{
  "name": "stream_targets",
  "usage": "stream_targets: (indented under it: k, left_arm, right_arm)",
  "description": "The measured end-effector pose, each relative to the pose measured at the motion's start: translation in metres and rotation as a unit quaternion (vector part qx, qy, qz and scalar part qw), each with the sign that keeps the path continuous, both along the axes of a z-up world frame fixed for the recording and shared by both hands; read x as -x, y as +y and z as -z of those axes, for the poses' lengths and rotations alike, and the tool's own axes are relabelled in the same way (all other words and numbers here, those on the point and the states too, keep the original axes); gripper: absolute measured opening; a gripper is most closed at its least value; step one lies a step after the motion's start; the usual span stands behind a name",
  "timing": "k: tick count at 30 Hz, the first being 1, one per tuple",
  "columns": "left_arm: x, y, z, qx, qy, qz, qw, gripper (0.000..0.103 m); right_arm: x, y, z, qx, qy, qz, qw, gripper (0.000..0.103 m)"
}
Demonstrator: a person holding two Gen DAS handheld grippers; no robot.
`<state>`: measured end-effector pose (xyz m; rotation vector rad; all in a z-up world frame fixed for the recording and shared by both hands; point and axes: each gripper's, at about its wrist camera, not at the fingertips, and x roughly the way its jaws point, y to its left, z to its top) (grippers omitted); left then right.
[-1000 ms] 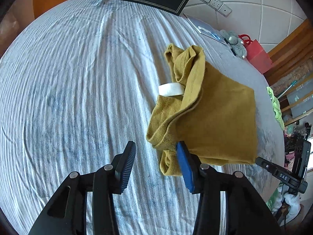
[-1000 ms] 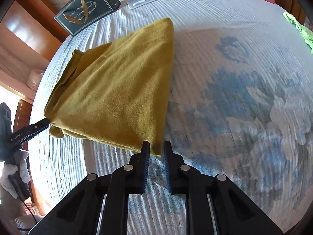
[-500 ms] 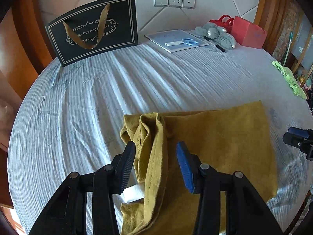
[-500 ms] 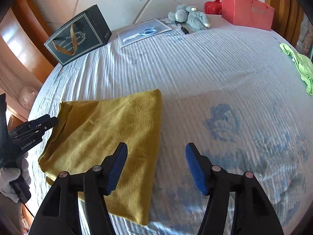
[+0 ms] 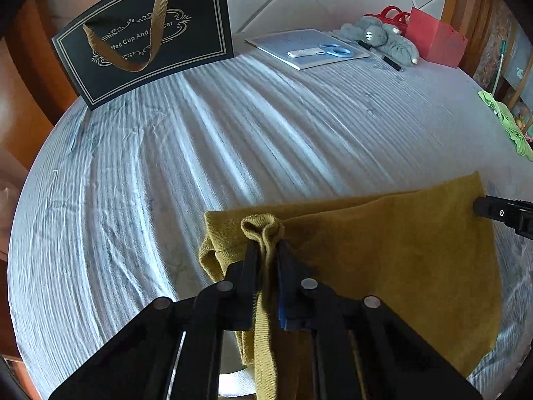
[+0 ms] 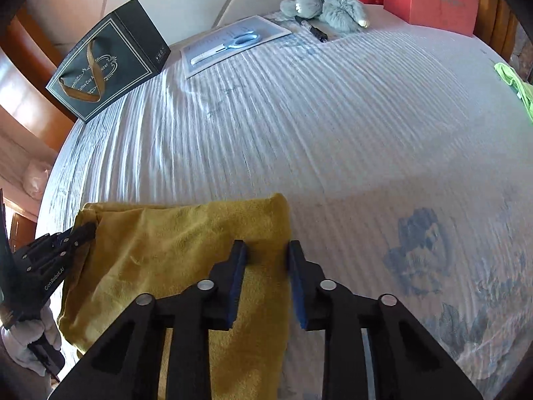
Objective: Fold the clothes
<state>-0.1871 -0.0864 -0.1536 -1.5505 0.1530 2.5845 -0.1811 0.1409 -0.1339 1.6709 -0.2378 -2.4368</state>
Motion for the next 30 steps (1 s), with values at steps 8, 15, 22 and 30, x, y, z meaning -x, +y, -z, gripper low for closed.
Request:
stream_targets:
  k: [8,15,22,30]
  left_arm:
    - [-0.004,-0.084,-0.022,-0.071,0.014,-0.118,0.9904,0.012]
    - [-0.041,-0.07,-0.051,-0.07,0.027,-0.052,0.9959,0.02]
    - [-0.093,-0.037,-0.031,-0.067,-0.013,-0.009,0.9976,0.035]
    - [-0.137,-0.035,0.002,-0.063,-0.053,-0.032,0.9961,0.035]
  right_arm:
    - [0.003,-0.005,0.007,-0.021,-0.003,-0.01,1.0,0.017]
    - [-0.023,0.002,-0.021,0.006,0.03,-0.015,0.999,0.02]
    - [-0.086,0.018,-0.02,0.031,0.011,-0.03,0.999,0.058]
    - [-0.133,0.02,0.004,0.027,-0.004,-0.032,0.999,0.041]
